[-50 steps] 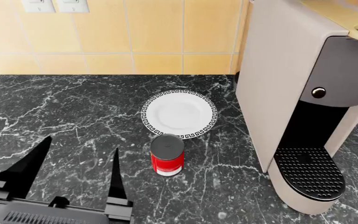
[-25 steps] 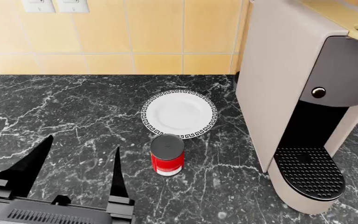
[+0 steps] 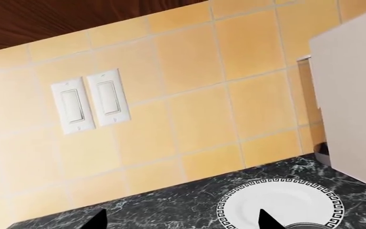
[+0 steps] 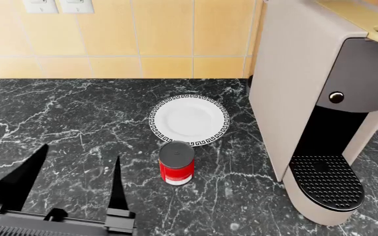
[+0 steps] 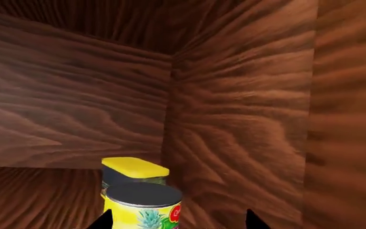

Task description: Pick the cans from the counter and place them in their designated side in the cabinet.

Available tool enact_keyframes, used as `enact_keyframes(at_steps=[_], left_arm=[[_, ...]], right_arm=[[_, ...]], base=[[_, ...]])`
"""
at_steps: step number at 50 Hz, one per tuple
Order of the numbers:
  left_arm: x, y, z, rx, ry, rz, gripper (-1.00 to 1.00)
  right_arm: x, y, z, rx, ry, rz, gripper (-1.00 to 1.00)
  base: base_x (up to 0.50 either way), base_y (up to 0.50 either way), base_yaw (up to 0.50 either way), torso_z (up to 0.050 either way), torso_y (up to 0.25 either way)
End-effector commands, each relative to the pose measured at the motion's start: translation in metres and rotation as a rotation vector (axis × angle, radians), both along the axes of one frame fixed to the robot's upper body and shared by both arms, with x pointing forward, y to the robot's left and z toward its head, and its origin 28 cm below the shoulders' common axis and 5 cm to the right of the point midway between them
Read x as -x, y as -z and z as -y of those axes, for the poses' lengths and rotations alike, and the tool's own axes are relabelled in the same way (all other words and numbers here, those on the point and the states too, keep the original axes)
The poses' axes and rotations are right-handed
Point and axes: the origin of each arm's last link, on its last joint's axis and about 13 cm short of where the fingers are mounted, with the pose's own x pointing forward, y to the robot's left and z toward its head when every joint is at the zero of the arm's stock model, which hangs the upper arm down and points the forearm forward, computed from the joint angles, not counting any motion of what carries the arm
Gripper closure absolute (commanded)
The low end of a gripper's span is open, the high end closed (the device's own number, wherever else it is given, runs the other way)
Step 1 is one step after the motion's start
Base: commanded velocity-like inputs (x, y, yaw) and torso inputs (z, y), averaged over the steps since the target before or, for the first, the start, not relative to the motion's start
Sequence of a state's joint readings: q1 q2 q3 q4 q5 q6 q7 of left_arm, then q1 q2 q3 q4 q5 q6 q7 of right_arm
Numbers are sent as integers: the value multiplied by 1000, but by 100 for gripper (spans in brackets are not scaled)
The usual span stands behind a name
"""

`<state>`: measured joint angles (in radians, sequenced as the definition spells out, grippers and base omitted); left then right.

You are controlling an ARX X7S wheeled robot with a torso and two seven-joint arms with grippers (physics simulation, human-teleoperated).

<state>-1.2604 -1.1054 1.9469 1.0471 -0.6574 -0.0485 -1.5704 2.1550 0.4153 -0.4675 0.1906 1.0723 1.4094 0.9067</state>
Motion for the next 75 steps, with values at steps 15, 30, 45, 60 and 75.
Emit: enact_keyframes(at_steps=[15, 30, 45, 60, 75], left_arm=[[2, -1, -8, 8, -35, 41, -100], [8, 1, -14, 10, -23, 54, -100], [9, 4, -12, 0, -12, 48, -100], [5, 3, -9, -14, -5, 46, -100], [7, 5, -9, -9, -9, 42, -100]], right_arm=[[70, 14, -11, -269, -400, -78, -100], [118, 41, -13, -69, -258, 39, -100], [136, 85, -18, -83, -363, -28, -100], [140, 124, -18, -128, -552, -131, -100], [121, 170, -28, -78, -739, -297, -100]], base=[[0, 0, 0, 0, 0], [0, 0, 0, 0, 0], [0, 0, 0, 0, 0], [0, 0, 0, 0, 0], [0, 0, 0, 0, 0]])
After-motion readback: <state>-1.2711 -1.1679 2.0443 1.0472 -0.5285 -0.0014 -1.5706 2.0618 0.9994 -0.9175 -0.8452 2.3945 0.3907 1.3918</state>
